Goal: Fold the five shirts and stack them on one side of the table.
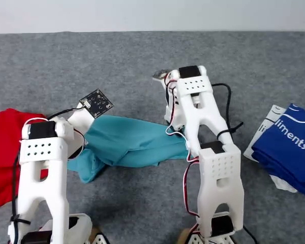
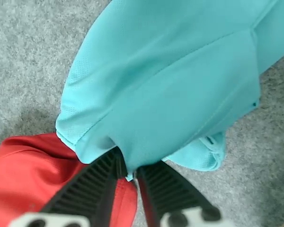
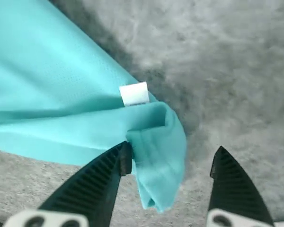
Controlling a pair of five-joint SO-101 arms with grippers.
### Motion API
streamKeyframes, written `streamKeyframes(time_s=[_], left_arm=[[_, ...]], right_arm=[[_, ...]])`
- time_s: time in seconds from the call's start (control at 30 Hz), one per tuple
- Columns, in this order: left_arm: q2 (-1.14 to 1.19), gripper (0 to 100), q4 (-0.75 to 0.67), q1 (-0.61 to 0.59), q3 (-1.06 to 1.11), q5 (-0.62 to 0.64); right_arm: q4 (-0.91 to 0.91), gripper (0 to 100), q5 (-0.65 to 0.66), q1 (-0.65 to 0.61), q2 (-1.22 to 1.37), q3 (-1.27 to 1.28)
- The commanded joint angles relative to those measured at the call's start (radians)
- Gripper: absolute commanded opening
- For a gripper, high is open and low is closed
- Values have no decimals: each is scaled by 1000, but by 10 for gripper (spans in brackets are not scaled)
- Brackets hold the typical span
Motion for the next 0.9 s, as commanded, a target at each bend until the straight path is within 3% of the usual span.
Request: streamKeyframes(time_s=[0.0,0.27,0.87], left_arm=[[0,5,-15,5,-4,3],[0,5,-17,5,-4,3],[-8,5,-15,5,-24,5]], right_arm=[[39,273,-11,-16,10,-49],[39,62,86,-13,44,-51],[41,11,126,97,-209,-51]])
